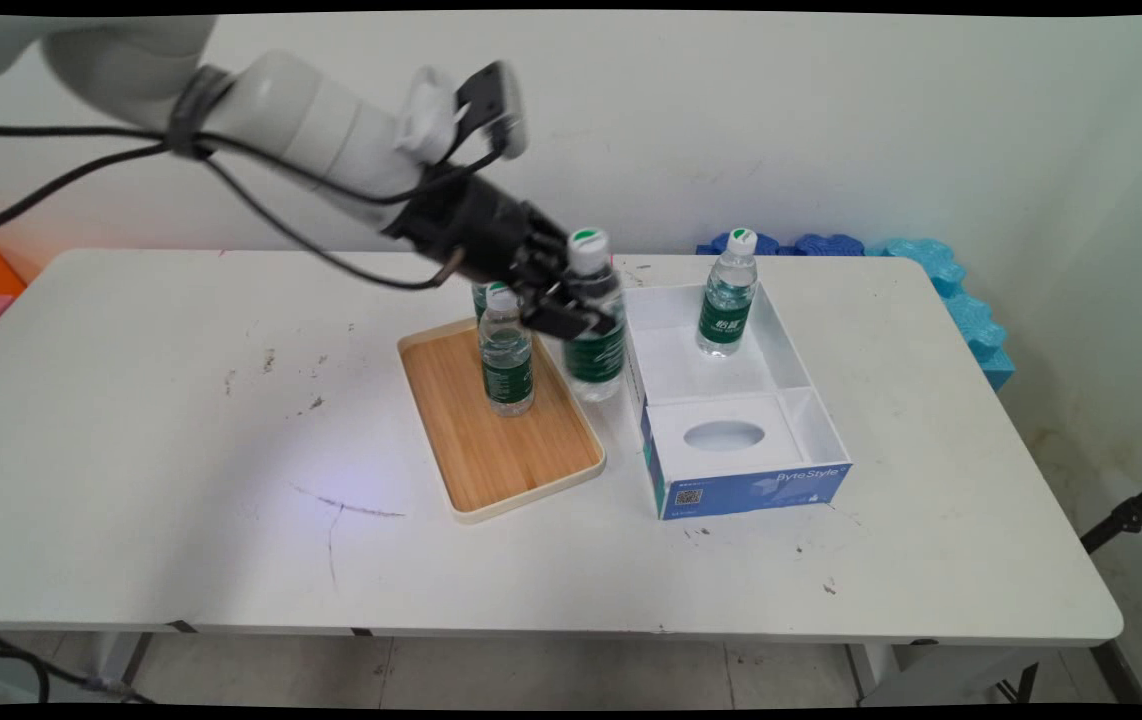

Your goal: Place the picked object on the tray

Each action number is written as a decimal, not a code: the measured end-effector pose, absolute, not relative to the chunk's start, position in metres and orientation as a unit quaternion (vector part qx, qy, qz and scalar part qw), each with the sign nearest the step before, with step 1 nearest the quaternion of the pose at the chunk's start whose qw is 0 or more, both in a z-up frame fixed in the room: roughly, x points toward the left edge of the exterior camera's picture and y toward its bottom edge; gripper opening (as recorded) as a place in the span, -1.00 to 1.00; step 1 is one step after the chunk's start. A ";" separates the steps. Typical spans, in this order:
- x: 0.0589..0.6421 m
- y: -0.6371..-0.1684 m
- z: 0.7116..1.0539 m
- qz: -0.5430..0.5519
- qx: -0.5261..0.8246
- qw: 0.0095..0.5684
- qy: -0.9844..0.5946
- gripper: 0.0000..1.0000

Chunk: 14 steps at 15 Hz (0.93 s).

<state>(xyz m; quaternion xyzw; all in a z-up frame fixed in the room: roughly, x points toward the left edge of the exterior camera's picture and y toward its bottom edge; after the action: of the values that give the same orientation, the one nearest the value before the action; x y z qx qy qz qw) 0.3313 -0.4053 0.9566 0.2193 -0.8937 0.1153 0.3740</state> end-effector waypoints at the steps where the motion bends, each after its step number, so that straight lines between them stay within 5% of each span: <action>1: 0.336 -0.401 0.953 0.114 0.218 0.372 -0.895 -1.00; 14: 0.384 -0.376 0.878 0.121 0.204 0.356 -0.904 -1.00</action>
<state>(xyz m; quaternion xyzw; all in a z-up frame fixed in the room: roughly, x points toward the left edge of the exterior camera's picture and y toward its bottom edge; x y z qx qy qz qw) 0.3837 -0.3758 0.8783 0.2043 -0.9037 0.1208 0.3564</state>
